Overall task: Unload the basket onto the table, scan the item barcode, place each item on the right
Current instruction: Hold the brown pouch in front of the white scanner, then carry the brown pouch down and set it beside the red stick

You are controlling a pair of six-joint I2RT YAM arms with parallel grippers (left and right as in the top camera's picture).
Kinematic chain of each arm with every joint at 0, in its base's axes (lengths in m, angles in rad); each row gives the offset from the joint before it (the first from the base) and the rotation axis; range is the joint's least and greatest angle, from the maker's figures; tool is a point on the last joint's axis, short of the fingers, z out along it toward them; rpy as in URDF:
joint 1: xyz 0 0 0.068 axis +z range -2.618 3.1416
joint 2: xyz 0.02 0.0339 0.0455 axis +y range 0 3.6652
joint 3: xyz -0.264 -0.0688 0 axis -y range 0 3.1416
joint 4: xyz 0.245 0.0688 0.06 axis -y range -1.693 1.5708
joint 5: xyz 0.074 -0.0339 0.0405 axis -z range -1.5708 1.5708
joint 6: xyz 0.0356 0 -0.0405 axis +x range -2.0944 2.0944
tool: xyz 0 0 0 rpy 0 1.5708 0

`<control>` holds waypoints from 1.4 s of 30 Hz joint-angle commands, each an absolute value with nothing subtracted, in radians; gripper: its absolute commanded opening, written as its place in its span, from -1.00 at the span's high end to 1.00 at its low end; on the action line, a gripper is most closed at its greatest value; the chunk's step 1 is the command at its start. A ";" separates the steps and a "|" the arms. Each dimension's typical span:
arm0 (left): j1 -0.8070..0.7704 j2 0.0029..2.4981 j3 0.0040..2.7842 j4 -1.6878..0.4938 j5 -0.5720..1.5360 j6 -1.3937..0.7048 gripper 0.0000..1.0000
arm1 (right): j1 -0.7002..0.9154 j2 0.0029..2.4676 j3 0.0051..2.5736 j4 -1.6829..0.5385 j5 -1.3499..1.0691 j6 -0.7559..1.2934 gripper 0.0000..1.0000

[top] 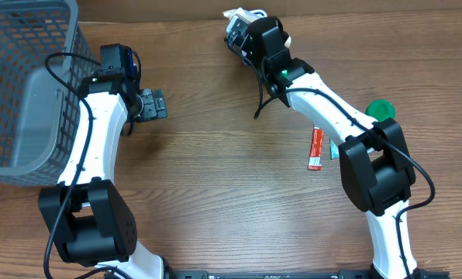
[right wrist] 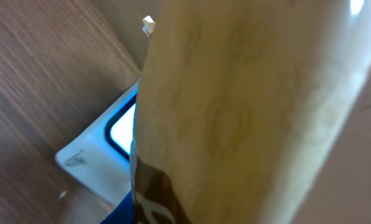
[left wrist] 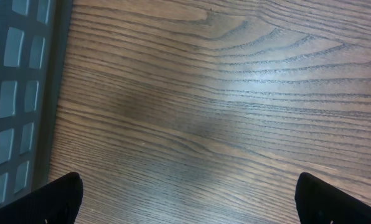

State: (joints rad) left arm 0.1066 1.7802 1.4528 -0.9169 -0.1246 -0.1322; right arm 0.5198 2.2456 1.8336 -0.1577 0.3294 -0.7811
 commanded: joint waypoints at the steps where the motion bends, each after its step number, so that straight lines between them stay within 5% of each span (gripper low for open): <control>1: 0.109 1.757 1.470 -0.916 -0.134 -0.135 -0.99 | 0.534 2.236 1.851 -0.155 0.327 -0.681 0.93; 11: 0.109 1.757 1.470 -0.915 -0.134 -0.135 -0.99 | 0.534 2.236 1.851 -0.060 0.314 -0.667 0.93; 21: 0.109 1.757 1.470 -0.915 -0.134 -0.135 -0.99 | 0.534 2.032 1.853 -0.110 0.303 -0.376 0.93; 28: 0.109 1.757 1.470 -0.915 -0.134 -0.135 -0.99 | 0.505 1.784 1.853 -0.444 0.184 -0.126 0.93; 34: 0.109 1.757 1.470 -0.915 -0.134 -0.135 -0.99 | 0.400 1.739 1.850 -0.974 -0.313 -0.074 0.93; 37: 0.109 1.757 1.470 -0.915 -0.134 -0.135 -0.99 | 0.361 1.769 1.819 -1.178 -0.378 -0.075 0.93; 42: 0.109 1.757 1.470 -0.915 -0.134 -0.135 -0.99 | 0.339 1.819 1.668 -1.231 -0.376 -0.113 0.92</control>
State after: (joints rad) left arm 0.1066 1.7802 1.4532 -0.9169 -0.1249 -0.1322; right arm 0.3439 1.7958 1.7458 -1.2510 -0.2947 -0.0963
